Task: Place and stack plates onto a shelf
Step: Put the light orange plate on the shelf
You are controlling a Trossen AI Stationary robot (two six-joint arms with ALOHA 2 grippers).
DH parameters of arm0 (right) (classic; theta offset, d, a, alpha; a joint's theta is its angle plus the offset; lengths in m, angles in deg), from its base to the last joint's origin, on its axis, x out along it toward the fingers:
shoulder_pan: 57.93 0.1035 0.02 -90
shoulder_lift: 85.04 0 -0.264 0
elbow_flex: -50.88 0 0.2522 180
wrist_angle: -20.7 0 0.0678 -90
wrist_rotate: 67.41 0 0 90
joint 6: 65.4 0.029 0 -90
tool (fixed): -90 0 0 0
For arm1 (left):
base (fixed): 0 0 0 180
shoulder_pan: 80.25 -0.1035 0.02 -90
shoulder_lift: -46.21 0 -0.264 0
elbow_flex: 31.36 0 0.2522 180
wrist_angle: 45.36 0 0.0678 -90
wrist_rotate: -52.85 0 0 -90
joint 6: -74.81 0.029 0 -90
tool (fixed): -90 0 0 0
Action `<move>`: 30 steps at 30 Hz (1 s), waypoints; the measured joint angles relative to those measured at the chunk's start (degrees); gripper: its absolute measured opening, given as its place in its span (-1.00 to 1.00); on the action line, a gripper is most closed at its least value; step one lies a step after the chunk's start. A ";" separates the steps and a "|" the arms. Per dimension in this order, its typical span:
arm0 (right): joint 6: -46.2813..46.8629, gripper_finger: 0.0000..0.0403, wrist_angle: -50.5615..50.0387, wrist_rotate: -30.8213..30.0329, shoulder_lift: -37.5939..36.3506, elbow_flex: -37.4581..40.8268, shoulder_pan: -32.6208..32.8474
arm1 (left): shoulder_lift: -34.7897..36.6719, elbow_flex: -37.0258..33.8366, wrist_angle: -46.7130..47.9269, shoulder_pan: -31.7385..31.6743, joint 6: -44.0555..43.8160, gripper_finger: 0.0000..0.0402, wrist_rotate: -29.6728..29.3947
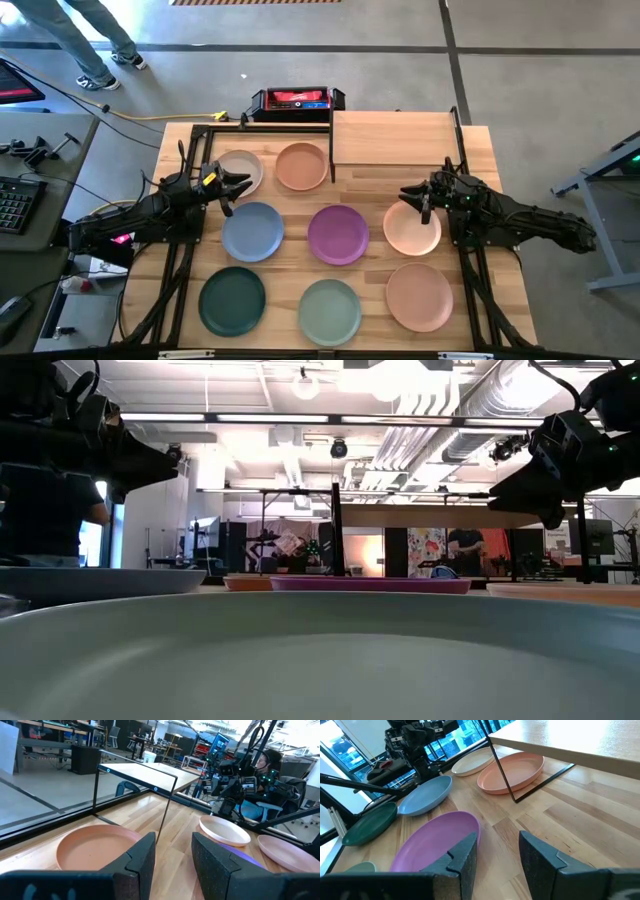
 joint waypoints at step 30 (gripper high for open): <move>2.87 -0.36 2.98 -2.17 -0.02 0.01 0.00 | 0.00 0.04 -26.65 0.02 -5.64 -0.42 -18.97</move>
